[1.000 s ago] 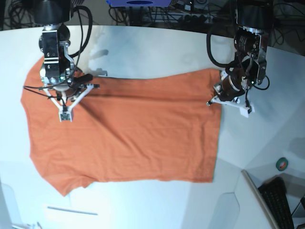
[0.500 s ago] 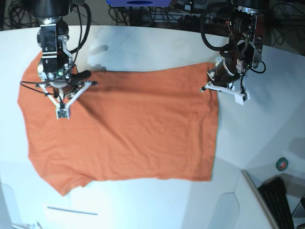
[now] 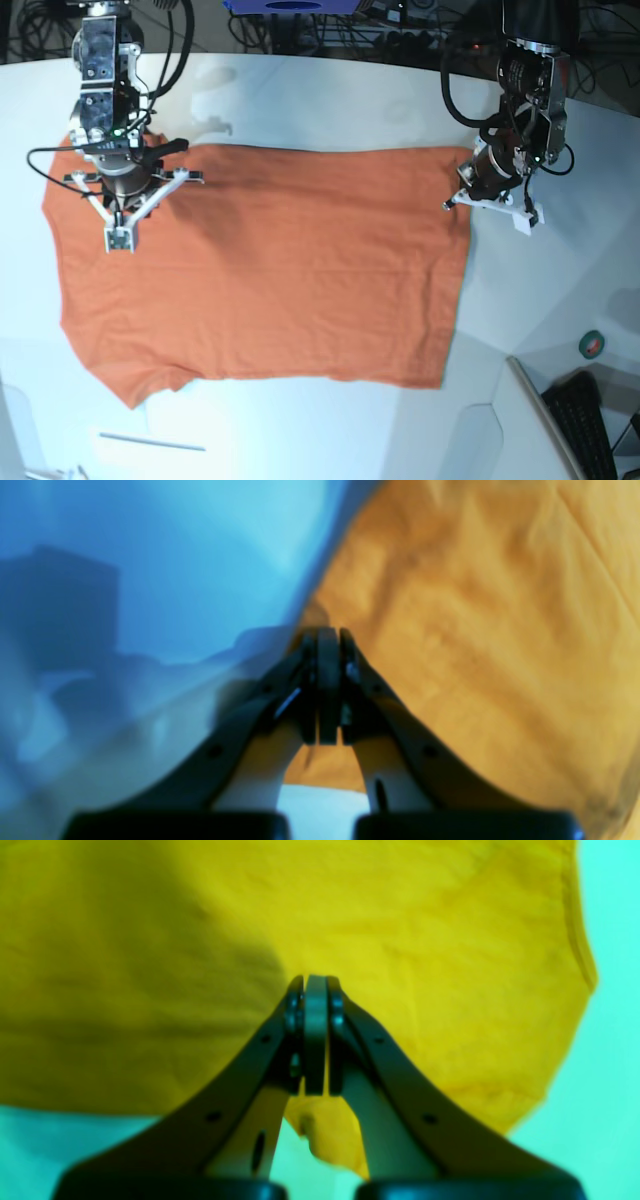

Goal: Layout the t-shirt on the table in an organized manner, then fold the t-shirt properly
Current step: 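Drag the shirt edge with both grippers toward the shirt's collar side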

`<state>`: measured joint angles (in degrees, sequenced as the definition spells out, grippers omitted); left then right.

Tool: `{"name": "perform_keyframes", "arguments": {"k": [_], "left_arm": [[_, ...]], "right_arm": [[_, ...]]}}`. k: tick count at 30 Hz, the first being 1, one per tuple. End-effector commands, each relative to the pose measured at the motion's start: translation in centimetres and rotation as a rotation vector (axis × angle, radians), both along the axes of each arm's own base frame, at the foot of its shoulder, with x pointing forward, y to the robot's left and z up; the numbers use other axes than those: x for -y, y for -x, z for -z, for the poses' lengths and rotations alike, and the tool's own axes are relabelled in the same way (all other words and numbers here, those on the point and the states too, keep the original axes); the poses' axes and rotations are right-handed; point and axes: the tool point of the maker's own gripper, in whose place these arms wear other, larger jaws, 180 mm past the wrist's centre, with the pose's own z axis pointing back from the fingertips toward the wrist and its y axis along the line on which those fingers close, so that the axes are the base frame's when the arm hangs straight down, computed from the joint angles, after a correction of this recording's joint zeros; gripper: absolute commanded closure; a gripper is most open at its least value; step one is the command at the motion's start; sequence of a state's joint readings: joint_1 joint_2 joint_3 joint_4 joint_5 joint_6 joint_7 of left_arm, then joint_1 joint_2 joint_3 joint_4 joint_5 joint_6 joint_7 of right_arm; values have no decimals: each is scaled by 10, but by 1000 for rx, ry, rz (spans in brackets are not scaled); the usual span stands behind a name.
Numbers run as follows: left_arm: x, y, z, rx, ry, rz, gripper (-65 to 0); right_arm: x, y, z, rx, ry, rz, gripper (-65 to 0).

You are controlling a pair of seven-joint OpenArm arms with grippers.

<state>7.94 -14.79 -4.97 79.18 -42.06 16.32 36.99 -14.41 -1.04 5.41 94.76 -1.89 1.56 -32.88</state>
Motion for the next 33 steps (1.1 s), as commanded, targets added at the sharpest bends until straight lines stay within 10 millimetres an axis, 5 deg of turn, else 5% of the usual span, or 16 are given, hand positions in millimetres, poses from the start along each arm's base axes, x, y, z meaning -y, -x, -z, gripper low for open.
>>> {"name": "perform_keyframes", "arguments": {"k": [1,6,11,15,16,20,22,33], "left_arm": [[1,-14,-18,69,-7,19,0],[18,10,-43,129,-1,71,0],[6,40,-51,154,9,49,0],[-4,60,-52,194,21,101,0],[-6,62,-52,205,23,108,-39],[-18,73,-32,191,56,99,-403],[-18,76,-19,178,85,87,-479],[1,55,7,159,169,68,-441]], "right_arm": [[4,-8,-15,56,11,6,0],[27,3,-23,69,2,99,0],[57,15,-21,82,-101,254,0],[64,32,-14,64,-137,297,-246],[64,33,-14,61,-136,298,-285],[64,38,-11,50,-134,298,-314],[65,38,-11,52,-134,298,-314],[63,35,-14,79,-210,295,-321]]}}
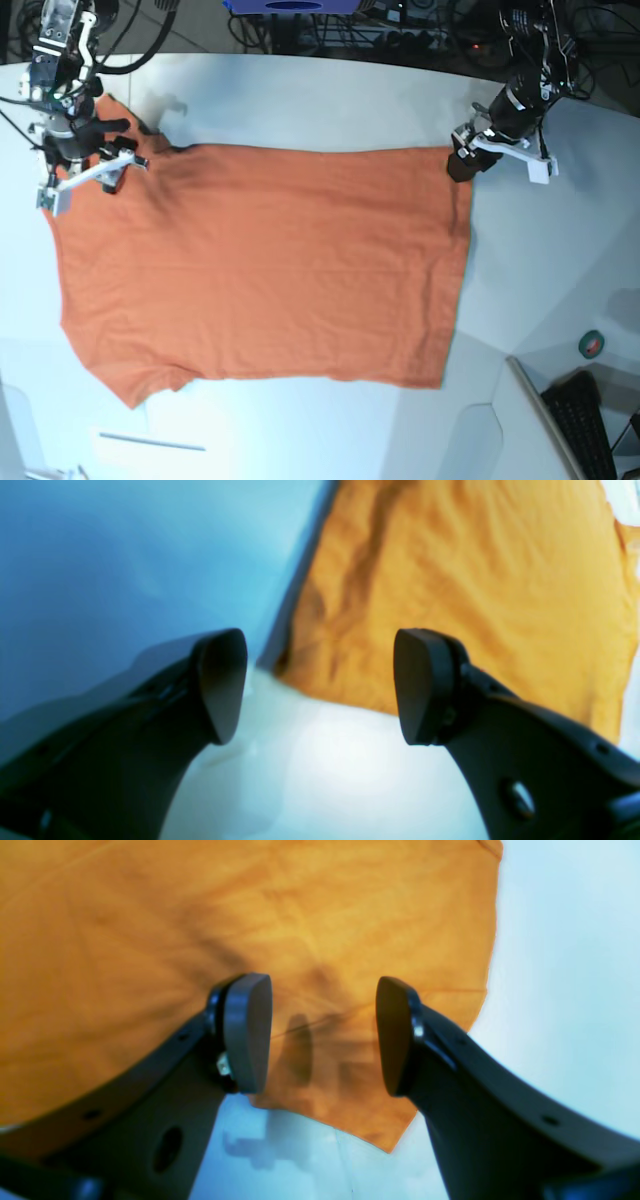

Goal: Layout the t-shirt on the table in an organized manner, then fold the t-shirt properly
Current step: 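Drag the shirt edge with both grippers toward the shirt's collar side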

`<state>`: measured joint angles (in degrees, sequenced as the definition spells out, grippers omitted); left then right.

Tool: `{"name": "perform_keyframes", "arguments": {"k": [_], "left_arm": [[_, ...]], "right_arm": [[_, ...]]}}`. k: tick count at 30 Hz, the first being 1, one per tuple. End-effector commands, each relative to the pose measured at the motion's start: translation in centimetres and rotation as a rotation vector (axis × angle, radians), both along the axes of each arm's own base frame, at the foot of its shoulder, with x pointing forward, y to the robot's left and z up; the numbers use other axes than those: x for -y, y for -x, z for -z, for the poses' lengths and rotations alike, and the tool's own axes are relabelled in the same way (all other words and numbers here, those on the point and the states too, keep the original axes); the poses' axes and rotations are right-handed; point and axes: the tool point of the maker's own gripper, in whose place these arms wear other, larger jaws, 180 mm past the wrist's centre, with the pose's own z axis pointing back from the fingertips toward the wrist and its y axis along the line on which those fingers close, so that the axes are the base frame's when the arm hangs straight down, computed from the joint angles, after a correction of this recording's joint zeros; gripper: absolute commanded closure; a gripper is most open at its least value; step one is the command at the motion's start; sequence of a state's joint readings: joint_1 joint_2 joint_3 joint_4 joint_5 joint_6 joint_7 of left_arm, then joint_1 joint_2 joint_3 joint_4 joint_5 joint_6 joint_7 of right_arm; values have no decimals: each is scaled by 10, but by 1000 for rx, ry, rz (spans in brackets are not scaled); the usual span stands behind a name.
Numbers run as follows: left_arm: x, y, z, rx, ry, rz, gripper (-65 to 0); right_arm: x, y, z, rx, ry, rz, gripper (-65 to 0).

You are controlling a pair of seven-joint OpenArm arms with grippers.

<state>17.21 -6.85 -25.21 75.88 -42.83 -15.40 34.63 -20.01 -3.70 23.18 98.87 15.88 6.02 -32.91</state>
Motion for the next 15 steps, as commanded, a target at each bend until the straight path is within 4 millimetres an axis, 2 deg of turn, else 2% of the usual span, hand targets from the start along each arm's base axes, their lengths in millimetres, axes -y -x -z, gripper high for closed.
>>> {"name": "perform_keyframes", "arguments": {"k": [1,4,6,7,8,10,13,15], "left_arm": [[9,2,6,-32,8,32,-441],[27,4,14,-54,30,75,-439],[30,6,17,-65,35,80,-433],[29,7,18,-68,36,78,-403],[29,7,18,-69,36,76,-359],[29,7,18,-67,37,75,-222],[25,7,17,-68,28,78,0],[25,6,16,-63,25,80,0]], "right_arm": [[17,-4,-11,49,8,51,-320],[46,0,-18,77,-10,146,-317],[61,5,-20,78,8,185,-321],[67,8,-21,78,15,197,-321],[71,11,-19,70,17,206,-324],[80,18,-10,24,22,205,-350],[84,38,25,-82,-15,221,-360],[84,46,38,-120,-32,229,-360]]}}
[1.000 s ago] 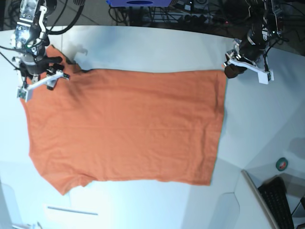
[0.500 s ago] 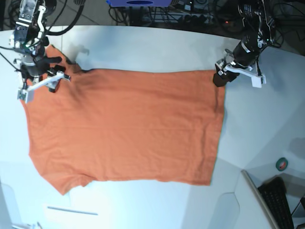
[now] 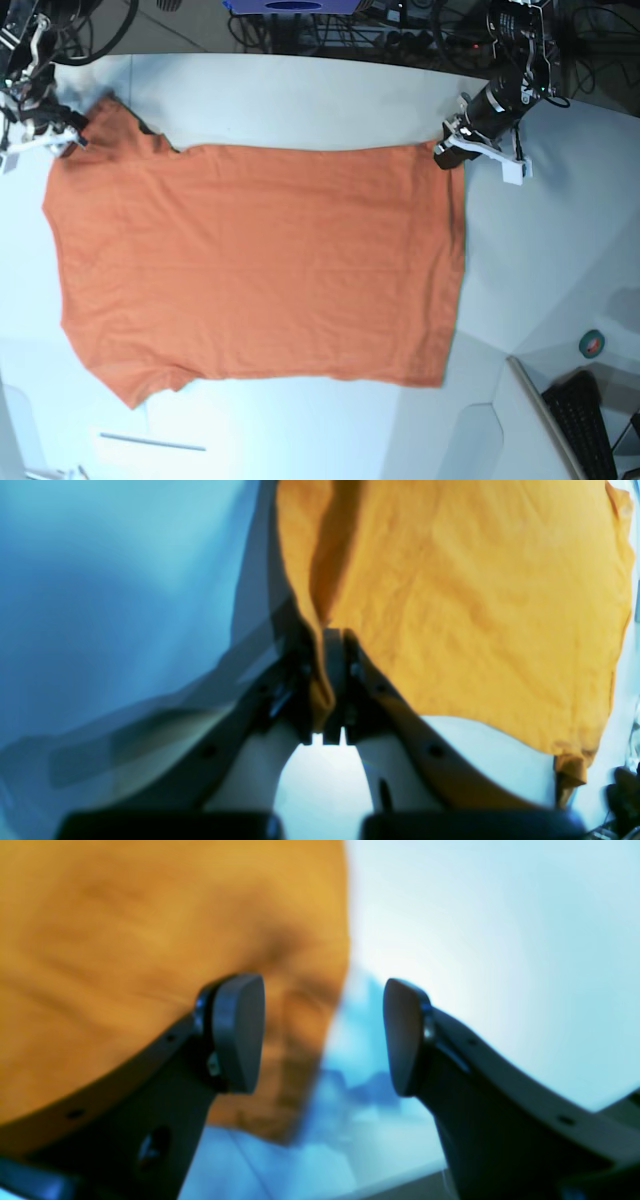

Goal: Layout the t-shirt on the table in an organized manner, then fold the t-shirt properly
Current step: 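Drag the shirt edge with both grippers toward the shirt's collar side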

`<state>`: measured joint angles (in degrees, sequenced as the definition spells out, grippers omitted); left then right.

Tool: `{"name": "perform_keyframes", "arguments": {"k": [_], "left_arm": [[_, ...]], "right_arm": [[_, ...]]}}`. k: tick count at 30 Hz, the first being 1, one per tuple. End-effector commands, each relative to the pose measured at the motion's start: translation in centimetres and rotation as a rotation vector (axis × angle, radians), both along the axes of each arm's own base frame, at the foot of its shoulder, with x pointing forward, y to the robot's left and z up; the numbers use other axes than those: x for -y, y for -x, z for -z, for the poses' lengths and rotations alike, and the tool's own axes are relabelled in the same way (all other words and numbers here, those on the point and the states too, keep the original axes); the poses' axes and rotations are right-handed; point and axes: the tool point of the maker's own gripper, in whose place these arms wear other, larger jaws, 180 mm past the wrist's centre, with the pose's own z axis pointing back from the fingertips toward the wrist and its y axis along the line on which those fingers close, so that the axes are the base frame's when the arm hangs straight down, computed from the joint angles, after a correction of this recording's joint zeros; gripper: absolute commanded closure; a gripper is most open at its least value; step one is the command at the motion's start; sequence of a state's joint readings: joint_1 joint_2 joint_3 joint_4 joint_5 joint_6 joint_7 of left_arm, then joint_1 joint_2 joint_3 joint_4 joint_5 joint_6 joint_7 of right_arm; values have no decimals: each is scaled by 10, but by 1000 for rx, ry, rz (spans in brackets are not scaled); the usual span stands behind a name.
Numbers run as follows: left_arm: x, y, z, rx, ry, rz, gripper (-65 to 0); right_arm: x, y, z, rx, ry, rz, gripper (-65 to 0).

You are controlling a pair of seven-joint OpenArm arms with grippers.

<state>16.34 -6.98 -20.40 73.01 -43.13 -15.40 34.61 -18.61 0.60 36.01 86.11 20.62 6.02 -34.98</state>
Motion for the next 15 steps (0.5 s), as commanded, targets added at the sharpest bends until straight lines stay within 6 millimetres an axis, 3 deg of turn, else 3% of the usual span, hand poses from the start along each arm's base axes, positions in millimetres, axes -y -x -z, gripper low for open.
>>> {"name": "perform_keyframes", "arguments": {"k": [1,15], "left_arm": [[-3,3,1,-20,-18,16,0],[-16,2,-2,-20,-46,24,0]], "right_arm": [[3,-8,-5,32,7,-2,-360],[-12,12,21,-11,-39,-25,-363]]}}
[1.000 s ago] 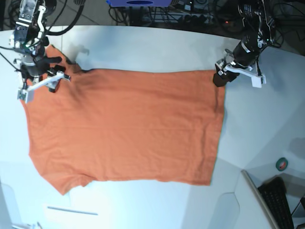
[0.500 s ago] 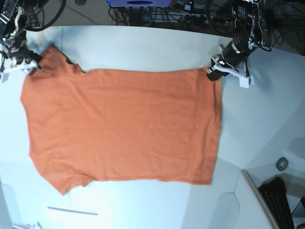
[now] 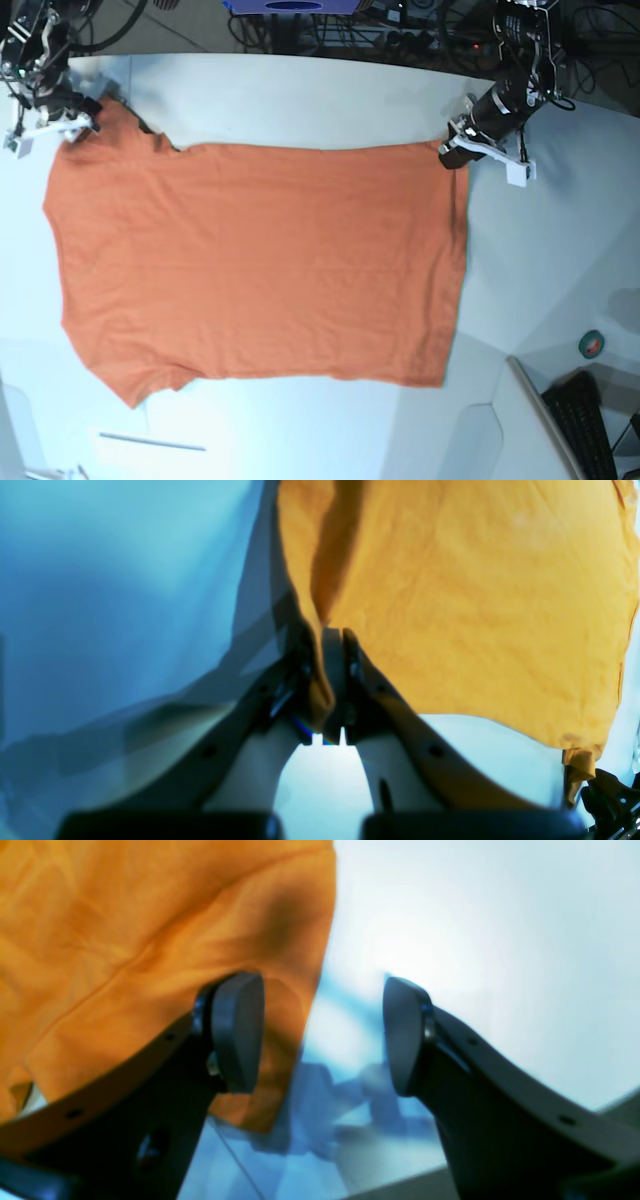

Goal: Layout the t-shirt on the table in an organized manner, then fold the t-shirt properly
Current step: 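Drag the shirt edge with both grippers toward the shirt's collar side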

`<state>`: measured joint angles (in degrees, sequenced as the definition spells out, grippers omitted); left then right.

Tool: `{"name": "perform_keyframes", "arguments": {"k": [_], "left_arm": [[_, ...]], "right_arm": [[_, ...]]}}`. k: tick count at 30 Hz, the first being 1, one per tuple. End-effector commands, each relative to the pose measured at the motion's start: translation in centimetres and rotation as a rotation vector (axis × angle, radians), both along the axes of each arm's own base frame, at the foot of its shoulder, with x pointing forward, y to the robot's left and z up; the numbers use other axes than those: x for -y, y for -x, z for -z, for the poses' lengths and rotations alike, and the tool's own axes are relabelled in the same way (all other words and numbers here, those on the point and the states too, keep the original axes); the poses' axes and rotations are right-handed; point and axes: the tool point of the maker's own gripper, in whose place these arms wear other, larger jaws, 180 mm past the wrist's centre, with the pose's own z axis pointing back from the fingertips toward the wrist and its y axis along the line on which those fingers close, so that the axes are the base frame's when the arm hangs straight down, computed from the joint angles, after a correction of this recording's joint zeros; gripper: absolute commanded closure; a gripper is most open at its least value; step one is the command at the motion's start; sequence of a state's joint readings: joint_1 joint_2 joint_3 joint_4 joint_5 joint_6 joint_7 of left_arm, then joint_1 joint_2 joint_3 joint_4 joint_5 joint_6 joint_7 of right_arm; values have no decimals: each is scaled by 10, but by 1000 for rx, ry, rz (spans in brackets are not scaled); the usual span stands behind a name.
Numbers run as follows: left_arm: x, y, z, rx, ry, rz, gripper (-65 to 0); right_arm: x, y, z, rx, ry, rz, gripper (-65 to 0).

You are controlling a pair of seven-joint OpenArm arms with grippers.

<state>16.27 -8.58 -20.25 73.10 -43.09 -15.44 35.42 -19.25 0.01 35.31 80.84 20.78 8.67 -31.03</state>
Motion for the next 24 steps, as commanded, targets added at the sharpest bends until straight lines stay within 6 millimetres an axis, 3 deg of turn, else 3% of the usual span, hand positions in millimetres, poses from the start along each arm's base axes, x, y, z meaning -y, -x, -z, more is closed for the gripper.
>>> {"name": "perform_keyframes", "arguments": {"k": [1,5,12,14,18,24], "left_arm": [[-8,2,-1,-10,-27,6,0],[-8,2,-1,-12,-28,6,0],[-8,2,-1,-12,-28,8,0],[-8,2,-1,-12,-28,8,0],[-8,2,-1,-10,-29,8,0],[-11,-2,-24,35,-69,10,0]], "right_arm": [[-3,-1,-2,9,-13,-31,-363],[-24,-2,2,25,-58,-67,-362],[-26,-2,2,26,-65,-71,-350],[-25,-2,2,28,-63,-65,-267],[-25,-3,2,28,-63,-70,0],[-23,-10,-13,40,-45,-93,0]]}}
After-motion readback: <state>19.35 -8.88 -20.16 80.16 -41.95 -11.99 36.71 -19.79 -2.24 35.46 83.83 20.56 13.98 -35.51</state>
